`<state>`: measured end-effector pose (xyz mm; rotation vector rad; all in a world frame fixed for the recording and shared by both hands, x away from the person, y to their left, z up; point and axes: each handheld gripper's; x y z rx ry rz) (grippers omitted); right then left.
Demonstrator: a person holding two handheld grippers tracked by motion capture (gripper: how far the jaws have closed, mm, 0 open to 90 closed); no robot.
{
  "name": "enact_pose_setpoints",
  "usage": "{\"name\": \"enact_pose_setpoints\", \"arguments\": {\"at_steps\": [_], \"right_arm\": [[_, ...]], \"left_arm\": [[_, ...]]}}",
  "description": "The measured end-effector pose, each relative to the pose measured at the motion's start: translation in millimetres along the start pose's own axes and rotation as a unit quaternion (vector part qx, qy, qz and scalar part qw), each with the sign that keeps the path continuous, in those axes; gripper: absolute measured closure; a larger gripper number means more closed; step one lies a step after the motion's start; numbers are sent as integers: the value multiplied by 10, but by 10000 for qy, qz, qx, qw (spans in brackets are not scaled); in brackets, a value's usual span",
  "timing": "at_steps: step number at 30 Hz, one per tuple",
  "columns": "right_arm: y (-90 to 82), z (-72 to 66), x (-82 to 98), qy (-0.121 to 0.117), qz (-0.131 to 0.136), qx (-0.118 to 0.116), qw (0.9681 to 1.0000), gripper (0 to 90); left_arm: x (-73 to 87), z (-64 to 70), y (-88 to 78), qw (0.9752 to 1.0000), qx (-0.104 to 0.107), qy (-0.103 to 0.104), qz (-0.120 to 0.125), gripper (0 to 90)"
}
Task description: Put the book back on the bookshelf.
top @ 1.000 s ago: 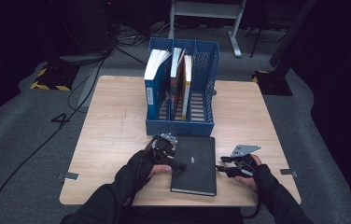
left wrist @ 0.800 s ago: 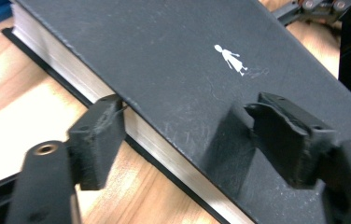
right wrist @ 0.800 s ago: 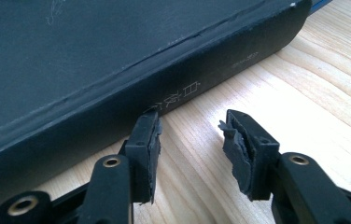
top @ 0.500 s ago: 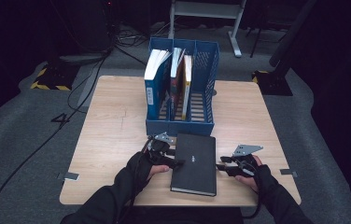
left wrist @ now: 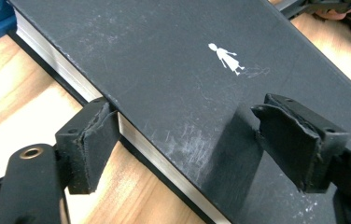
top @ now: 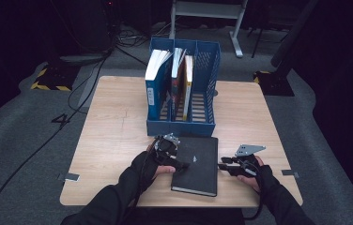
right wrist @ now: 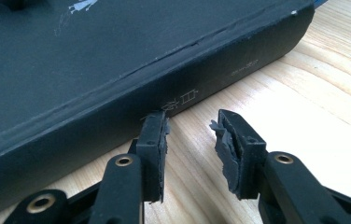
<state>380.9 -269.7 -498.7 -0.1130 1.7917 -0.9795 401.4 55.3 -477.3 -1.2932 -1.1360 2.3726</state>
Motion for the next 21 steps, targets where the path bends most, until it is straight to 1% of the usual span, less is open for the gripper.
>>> {"name": "enact_pose_setpoints", "arguments": {"at_steps": [1, 2, 3, 4, 5, 6, 8, 9, 10, 11, 12, 14, 15, 17, 18, 20, 21], "right_arm": [[0, 0, 0, 0, 0, 0, 10000, 636], [-2, 3, 4, 13, 13, -14, 10000, 646], [-1, 7, 11, 36, 49, -67, 10000, 665], [-2, 7, 11, 24, 46, -68, 10000, 665], [-2, 7, 11, 24, 46, -68, 10000, 665], [-1, 7, 13, 35, 57, -71, 10000, 665], [-1, 7, 14, 41, 63, -70, 9999, 664], [-1, 7, 14, 41, 63, -70, 9999, 664], [-1, 7, 14, 44, 63, -68, 9999, 664], [-2, 8, 14, 44, 72, -61, 9999, 664], [-6, 5, 12, 55, 110, -28, 9999, 665], [-8, 6, 11, 59, 135, -28, 9999, 665], [-10, 8, 10, 81, 168, -51, 9998, 666], [-12, 11, 6, 122, 198, -75, 9997, 663], [-10, 6, 3, 101, 191, -64, 9997, 663], [-6, 3, 0, 107, 192, -83, 9997, 657], [-4, 2, -3, 112, 192, -94, 9997, 652]], "left_arm": [[7, -1, -6, 10000, -22, -26, 58, 228], [10, 0, -21, 9999, -43, -26, 101, 252], [13, 16, -49, 9997, -103, 22, 209, 288], [13, 16, -49, 9997, -103, 22, 209, 299], [13, 27, -69, 9995, -98, 53, 290, 299], [10, 33, -124, 9987, -69, 55, 493, 349], [4, 54, -183, 9971, 34, 119, 748, 408], [4, 54, -183, 9971, 34, 119, 748, 423], [-6, 78, -209, 9961, 57, 200, 856, 423], [-14, 91, -222, 9958, 60, 232, 882, 438], [-17, 96, -228, 9958, 78, 231, 885, 457], [-5, 102, -240, 9946, 166, 215, 998, 465], [-6, 106, -242, 9949, 153, 217, 978, 472], [-1, 123, -267, 9932, 248, 262, 1108, 494], [-2, 141, -276, 9931, 233, 262, 1115, 499], [16, 176, -296, 9913, 202, 380, 1246, 503], [18, 197, -307, 9908, 174, 430, 1275, 504]]}}
Point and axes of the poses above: each handheld gripper's, and its own axes: y roughly forward along the jaws, x roughly out of its underside, z roughly to its right, and after that the axes turned 2 degrees about -x, right-handed
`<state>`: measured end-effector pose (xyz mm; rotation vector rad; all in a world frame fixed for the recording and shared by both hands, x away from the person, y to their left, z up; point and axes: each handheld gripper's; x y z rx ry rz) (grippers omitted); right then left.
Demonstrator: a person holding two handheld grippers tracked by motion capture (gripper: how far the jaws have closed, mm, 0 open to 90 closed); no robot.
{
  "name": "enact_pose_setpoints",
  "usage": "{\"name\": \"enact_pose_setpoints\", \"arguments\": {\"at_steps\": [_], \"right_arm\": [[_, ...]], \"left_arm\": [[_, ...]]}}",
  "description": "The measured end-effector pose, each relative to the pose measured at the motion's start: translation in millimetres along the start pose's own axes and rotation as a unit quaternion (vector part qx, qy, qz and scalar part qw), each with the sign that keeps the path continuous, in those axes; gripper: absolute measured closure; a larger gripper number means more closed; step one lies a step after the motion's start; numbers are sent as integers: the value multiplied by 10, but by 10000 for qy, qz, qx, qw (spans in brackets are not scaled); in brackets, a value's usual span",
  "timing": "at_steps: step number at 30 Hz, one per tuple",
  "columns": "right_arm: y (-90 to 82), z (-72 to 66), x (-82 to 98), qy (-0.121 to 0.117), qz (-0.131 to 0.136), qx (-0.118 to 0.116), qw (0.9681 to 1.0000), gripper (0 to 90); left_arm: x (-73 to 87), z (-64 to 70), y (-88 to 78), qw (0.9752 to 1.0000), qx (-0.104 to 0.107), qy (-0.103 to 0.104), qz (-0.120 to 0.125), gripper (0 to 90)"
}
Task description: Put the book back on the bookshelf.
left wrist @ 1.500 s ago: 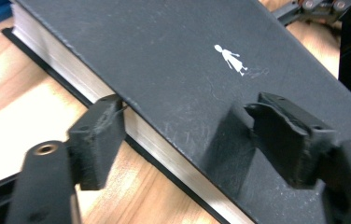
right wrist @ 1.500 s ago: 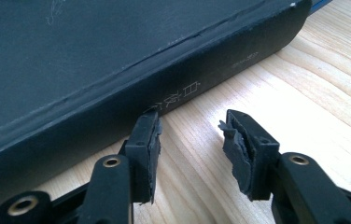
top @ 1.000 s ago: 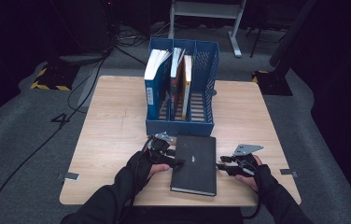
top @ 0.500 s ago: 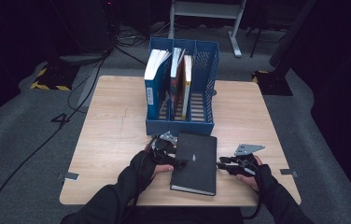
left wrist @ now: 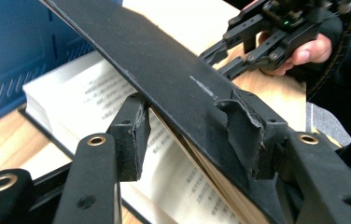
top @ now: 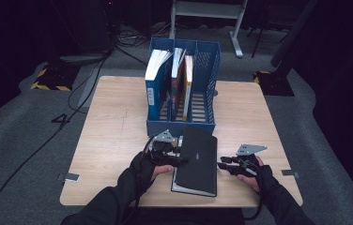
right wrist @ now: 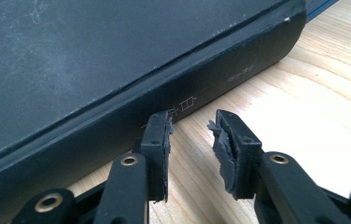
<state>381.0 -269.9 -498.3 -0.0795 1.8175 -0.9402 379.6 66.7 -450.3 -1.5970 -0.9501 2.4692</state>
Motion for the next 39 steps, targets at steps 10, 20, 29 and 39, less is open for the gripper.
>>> {"name": "enact_pose_setpoints", "arguments": {"at_steps": [10, 20, 29, 39], "right_arm": [[49, 40, -26, 249, -69, 23, 9997, 569], [81, 55, -57, 224, -74, 47, 9997, 607], [75, 26, -85, 1, 255, -301, 9992, 689], [8, -17, -128, -30, 660, -652, 9957, 716]], "left_arm": [[7, 112, -68, 9992, -45, 342, 182, 506], [30, 396, -198, 9911, -279, 1208, 483, 506], [66, 539, -315, 9834, -254, 1684, 628, 507], [189, 533, -434, 9811, -330, 1854, 436, 508]]}}
Point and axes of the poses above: each handheld gripper's, and its own axes: y roughly forward along the jaws, x roughly out of its underside, z roughly to its right, and after that the axes turned 2 degrees about -x, right-handed
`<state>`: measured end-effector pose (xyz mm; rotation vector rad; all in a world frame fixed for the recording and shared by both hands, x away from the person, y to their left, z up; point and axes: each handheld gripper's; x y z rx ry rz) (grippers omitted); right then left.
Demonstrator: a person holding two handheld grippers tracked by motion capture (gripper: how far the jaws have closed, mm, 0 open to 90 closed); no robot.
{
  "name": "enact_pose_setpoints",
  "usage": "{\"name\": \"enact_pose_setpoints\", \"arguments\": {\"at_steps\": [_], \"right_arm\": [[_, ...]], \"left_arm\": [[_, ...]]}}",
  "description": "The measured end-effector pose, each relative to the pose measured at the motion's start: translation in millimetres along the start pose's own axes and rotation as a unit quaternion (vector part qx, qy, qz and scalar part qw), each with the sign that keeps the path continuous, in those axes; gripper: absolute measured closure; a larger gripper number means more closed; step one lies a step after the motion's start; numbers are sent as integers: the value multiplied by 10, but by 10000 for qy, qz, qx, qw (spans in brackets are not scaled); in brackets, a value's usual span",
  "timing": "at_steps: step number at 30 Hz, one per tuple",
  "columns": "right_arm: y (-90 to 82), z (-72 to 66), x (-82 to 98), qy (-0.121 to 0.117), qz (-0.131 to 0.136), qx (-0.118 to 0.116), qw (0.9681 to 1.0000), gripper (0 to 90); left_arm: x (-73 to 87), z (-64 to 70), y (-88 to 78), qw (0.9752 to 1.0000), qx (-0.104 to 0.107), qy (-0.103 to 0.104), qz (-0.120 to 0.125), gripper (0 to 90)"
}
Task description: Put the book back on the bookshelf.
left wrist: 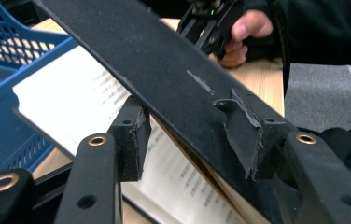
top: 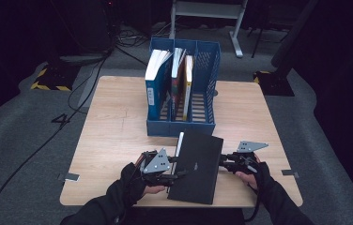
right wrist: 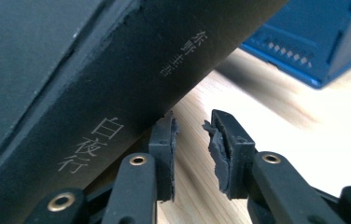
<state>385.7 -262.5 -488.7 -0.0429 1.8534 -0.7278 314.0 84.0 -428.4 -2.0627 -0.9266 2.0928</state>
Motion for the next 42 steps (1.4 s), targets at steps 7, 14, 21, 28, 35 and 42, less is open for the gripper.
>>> {"name": "enact_pose_setpoints", "arguments": {"at_steps": [7, 14, 21, 28, 35, 42], "right_arm": [[-22, -91, -88, -246, 11, 47, 9997, 737], [-22, -157, -171, -381, 114, -110, 9991, 755], [-13, -219, -259, -533, 184, -90, 9984, 767], [-45, -264, -343, -780, 220, -12, 9967, 767], [-155, -316, -408, -879, 497, 54, 9949, 767], [-180, -354, -451, -889, 568, 134, 9943, 767]], "left_arm": [[33, 21, -45, 9999, -81, 62, -74, 508], [125, -4, -107, 9995, -193, -62, -231, 509], [176, -13, -130, 9987, -366, -108, -327, 508], [189, 3, -148, 9983, -491, 0, -300, 520], [207, 76, -175, 9979, -562, 54, -306, 530], [219, 150, -198, 9969, -728, -9, -314, 536]]}}
Point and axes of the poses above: each handheld gripper's, and its own axes: y roughly forward along the jaws, x roughly out of its underside, z roughly to its right, and after that the axes turned 2 degrees about -x, right-handed
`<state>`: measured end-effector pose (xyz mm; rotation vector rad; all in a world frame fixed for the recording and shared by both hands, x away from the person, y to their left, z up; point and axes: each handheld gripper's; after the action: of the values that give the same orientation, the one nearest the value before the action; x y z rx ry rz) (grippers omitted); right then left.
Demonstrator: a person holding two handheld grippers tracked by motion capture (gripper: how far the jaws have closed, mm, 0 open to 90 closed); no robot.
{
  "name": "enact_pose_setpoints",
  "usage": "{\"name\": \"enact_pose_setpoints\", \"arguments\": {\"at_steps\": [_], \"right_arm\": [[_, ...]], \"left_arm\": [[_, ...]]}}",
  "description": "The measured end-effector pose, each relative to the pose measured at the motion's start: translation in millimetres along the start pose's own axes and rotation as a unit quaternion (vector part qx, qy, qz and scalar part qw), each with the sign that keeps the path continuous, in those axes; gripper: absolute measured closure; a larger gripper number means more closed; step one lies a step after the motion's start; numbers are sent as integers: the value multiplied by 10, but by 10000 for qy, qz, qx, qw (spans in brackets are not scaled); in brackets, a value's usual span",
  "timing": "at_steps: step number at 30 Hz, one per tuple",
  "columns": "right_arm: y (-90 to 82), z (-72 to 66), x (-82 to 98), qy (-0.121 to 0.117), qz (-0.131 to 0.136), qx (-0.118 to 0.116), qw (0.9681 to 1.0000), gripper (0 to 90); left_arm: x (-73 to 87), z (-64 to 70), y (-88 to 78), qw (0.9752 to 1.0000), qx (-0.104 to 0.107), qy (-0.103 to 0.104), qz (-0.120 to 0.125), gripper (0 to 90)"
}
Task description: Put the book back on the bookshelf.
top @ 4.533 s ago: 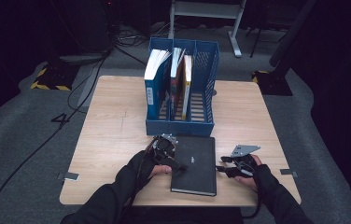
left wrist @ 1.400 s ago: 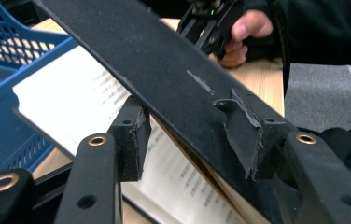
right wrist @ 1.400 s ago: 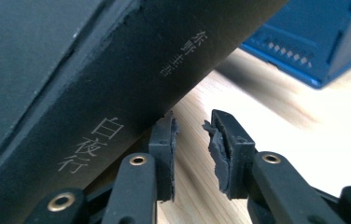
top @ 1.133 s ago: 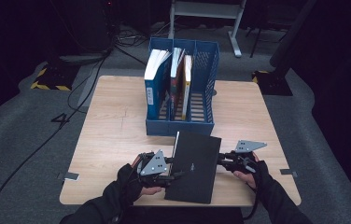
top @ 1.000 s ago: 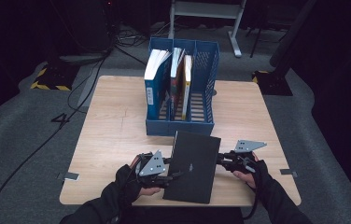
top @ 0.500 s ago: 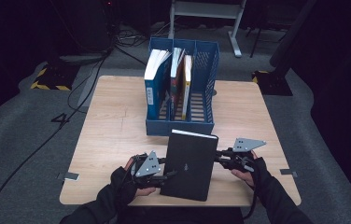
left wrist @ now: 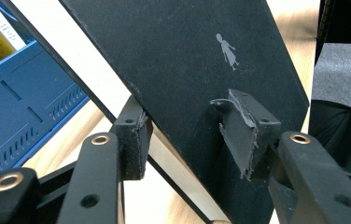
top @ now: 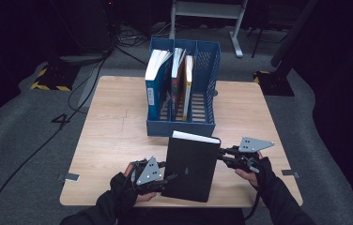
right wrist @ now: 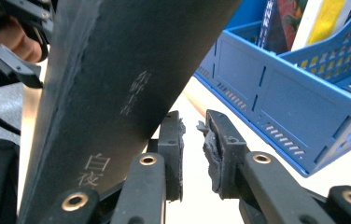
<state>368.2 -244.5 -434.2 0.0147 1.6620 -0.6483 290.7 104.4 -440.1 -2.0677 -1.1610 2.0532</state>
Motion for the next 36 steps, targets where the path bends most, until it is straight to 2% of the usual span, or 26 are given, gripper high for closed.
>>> {"name": "enact_pose_setpoints", "arguments": {"at_steps": [6, 11, 14, 19, 22, 27, 31, 34, 36], "right_arm": [[-29, 1, -75, -13, 100, -4, 9999, 776], [-102, 15, -147, -79, 292, -38, 9995, 776], [-143, 17, -205, -109, 354, 5, 9993, 776], [-173, -2, -227, -209, 340, 76, 9992, 775], [-195, -18, -243, -260, 348, 118, 9990, 774], [-232, -85, -265, -411, 273, 179, 9986, 691], [-256, -117, -264, -378, 279, 210, 9987, 646], [-285, -146, -264, -441, 249, 221, 9985, 631], [-307, -153, -253, -384, 260, 240, 9986, 626]], "left_arm": [[-3, 49, -3, 9998, -188, 17, 29, 554], [-26, 19, 44, 9991, -420, 24, 74, 595], [-28, -29, 75, 9990, -424, -116, 101, 643], [-48, -61, 127, 9987, -505, -72, 53, 644], [-44, -87, 149, 9988, -482, -44, 40, 643], [-16, -100, 145, 9992, -391, -72, 51, 643], [-4, -97, 140, 9993, -363, -116, 37, 641], [0, -93, 134, 9994, -340, -102, 39, 642], [2, -97, 133, 9994, -323, -95, 38, 643]]}}
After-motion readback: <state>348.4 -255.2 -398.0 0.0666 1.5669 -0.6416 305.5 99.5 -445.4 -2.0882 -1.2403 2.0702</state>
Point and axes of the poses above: each handheld gripper's, and its own axes: y roughly forward along the jaws, x roughly out of its underside, z roughly to its right, and after that the axes turned 2 degrees about -x, right-handed
